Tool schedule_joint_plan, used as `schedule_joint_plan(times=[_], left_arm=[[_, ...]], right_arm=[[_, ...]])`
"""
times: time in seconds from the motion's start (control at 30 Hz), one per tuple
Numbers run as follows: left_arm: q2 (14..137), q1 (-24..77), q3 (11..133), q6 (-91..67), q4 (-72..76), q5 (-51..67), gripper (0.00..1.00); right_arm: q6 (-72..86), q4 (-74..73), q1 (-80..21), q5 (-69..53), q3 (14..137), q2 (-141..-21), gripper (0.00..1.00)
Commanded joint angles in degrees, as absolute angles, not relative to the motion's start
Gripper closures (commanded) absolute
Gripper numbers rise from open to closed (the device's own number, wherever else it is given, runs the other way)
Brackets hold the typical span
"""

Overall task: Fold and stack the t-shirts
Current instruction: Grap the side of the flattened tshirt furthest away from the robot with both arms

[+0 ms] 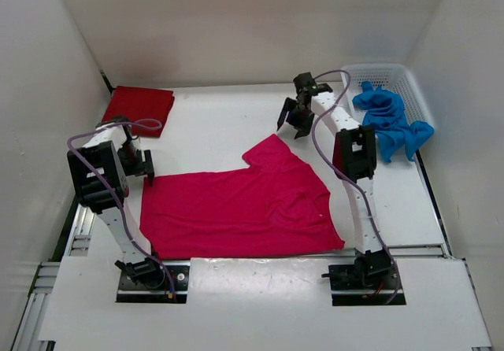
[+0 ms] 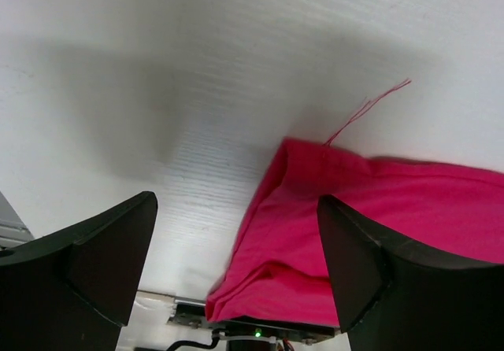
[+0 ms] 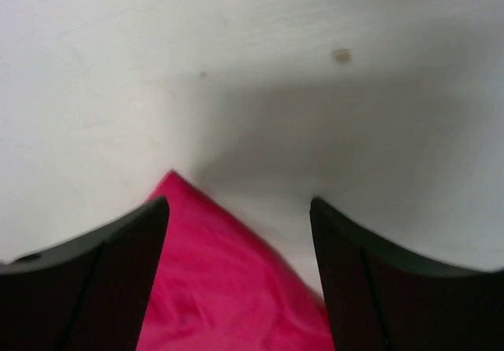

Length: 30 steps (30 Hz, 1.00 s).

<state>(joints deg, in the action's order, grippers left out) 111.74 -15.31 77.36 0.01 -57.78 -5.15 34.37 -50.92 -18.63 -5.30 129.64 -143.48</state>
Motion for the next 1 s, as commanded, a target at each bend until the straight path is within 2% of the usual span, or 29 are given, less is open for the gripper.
schedule_joint_plan(times=[0.0, 0.2, 0.27, 0.37, 0.5, 0.6, 0.63, 0.7, 0.73, 0.97], left_arm=[[108.2, -15.6, 77.1, 0.0, -55.0, -3.1, 0.06], [108.7, -16.2, 76.0, 0.0, -52.5, 0.9, 0.05], [109.3, -16.2, 76.0, 0.0, -51.9, 0.9, 0.05], [110.9, -16.2, 76.0, 0.0, -51.9, 0.9, 0.05], [110.9, -16.2, 76.6, 0.0, -51.4, 0.9, 0.05], [110.9, -16.2, 77.1, 0.0, -50.9, 0.9, 0.05], [110.9, -16.2, 77.1, 0.0, -50.9, 0.9, 0.05], [110.3, -16.2, 77.1, 0.0, -50.4, 0.9, 0.05], [109.8, -16.2, 77.6, 0.0, -50.4, 1.7, 0.05], [109.2, -16.2, 79.3, 0.0, -49.2, 3.7, 0.05]], right_arm=[[39.3, -43.5, -22.0, -0.6, 132.5, -143.8, 0.23], [42.5, -46.3, -26.0, 3.3, 134.6, -146.6, 0.24], [43.9, -48.2, -27.2, 3.3, 133.9, -146.6, 0.29], [43.2, -52.9, -28.9, 7.5, 131.8, -147.1, 0.32], [43.2, -53.4, -28.9, 8.7, 128.3, -145.8, 0.48], [43.2, -53.4, -28.9, 9.2, 128.3, -145.2, 0.72], [43.2, -53.4, -28.9, 9.2, 128.8, -144.7, 0.86], [43.2, -52.9, -28.9, 8.7, 128.0, -143.4, 0.97], [42.6, -52.3, -28.9, 8.7, 127.4, -142.9, 1.0], [39.5, -48.7, -28.9, 7.6, 118.4, -135.4, 1.0]])
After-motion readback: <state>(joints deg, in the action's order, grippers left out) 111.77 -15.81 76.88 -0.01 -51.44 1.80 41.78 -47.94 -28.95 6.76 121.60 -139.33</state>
